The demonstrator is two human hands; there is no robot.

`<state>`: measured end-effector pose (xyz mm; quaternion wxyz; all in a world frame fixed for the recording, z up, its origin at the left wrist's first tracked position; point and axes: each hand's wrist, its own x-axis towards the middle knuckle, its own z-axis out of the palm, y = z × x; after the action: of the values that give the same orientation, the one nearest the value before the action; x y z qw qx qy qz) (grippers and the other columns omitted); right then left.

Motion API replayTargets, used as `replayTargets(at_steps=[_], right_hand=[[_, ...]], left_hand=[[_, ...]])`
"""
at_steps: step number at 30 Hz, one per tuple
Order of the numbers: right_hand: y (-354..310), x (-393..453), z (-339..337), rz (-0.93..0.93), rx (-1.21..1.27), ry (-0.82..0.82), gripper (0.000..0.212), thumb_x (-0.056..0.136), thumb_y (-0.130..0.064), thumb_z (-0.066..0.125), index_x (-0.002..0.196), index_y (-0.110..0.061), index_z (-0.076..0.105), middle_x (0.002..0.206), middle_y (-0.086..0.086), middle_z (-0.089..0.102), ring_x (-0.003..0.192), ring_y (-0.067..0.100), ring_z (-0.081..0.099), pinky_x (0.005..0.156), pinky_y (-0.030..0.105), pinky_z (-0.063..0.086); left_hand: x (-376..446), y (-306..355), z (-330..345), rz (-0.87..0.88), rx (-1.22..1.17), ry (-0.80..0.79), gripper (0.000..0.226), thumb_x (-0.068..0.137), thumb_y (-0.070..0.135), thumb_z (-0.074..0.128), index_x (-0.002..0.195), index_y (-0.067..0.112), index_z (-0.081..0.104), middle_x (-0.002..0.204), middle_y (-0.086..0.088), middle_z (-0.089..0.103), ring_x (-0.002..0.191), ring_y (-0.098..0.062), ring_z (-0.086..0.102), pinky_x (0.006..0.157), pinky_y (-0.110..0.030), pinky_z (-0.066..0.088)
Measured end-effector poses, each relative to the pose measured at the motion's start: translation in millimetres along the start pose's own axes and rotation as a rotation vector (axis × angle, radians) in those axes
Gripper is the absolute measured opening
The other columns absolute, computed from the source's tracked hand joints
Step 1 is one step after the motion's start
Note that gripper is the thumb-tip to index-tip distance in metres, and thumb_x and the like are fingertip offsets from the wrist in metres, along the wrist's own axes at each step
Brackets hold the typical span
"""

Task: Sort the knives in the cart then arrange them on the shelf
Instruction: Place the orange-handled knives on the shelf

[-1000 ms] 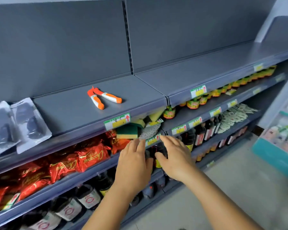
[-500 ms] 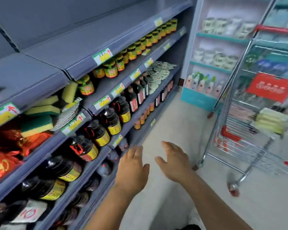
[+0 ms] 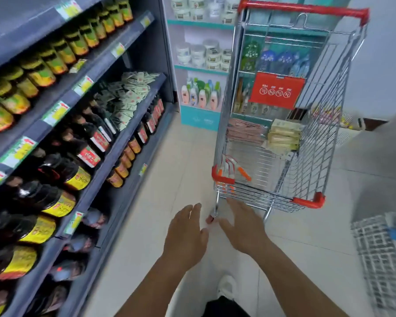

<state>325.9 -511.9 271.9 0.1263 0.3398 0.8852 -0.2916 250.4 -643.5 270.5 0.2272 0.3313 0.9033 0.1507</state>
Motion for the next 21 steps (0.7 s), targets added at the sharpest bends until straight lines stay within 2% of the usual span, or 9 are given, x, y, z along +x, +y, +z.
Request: replayTargets(at_steps=[2,7,10,15,21], right_hand=[[21,10,-16,0.024,0.009,0.022,0.054,0.095,-0.039,0.047,0.144,-0.020,0.033,0.147,0.001,0.039,0.136,0.020,0.034,0.108,0.033,0.028],[63,43,-46,0.071,0.086,0.069,0.058,0.096,-0.037,0.047,0.147,-0.021,0.028,0.151,0.001,0.035,0.138,0.021,0.031,0.112,0.035,0.025],[76,69,-62,0.082,0.124,0.112,0.058,0.095,-0.036,0.050,0.147,-0.021,0.029,0.148,0.003,0.039,0.135,0.022,0.036,0.108,0.034,0.028],[88,123,-79,0.114,0.154,0.151,0.059,0.092,-0.036,0.056,0.144,-0.020,0.033,0.145,0.004,0.042,0.132,0.023,0.039,0.106,0.035,0.032],[94,191,-86,0.161,0.213,0.095,0.070,0.091,-0.035,0.058,0.149,-0.016,0.025,0.153,0.003,0.031,0.139,0.022,0.031,0.112,0.035,0.029]], left_hand=[[19,22,5,0.034,-0.008,-0.009,0.060,0.097,0.033,0.043,0.150,0.019,0.018,0.153,0.000,0.026,0.140,-0.017,0.025,0.114,-0.027,0.020],[71,68,10,0.094,-0.037,-0.026,0.059,0.097,0.030,0.045,0.150,0.019,0.021,0.153,0.001,0.027,0.139,-0.016,0.026,0.113,-0.027,0.020],[108,81,8,0.115,-0.030,-0.028,0.059,0.096,0.028,0.046,0.149,0.018,0.023,0.150,-0.001,0.032,0.136,-0.018,0.030,0.110,-0.026,0.023],[177,95,6,0.111,0.015,-0.047,0.059,0.095,0.028,0.049,0.148,0.019,0.025,0.142,-0.003,0.039,0.130,-0.022,0.037,0.106,-0.033,0.032],[255,104,11,0.081,-0.011,-0.128,0.054,0.092,0.022,0.052,0.142,0.021,0.031,0.128,-0.003,0.049,0.117,-0.022,0.048,0.091,-0.031,0.042]])
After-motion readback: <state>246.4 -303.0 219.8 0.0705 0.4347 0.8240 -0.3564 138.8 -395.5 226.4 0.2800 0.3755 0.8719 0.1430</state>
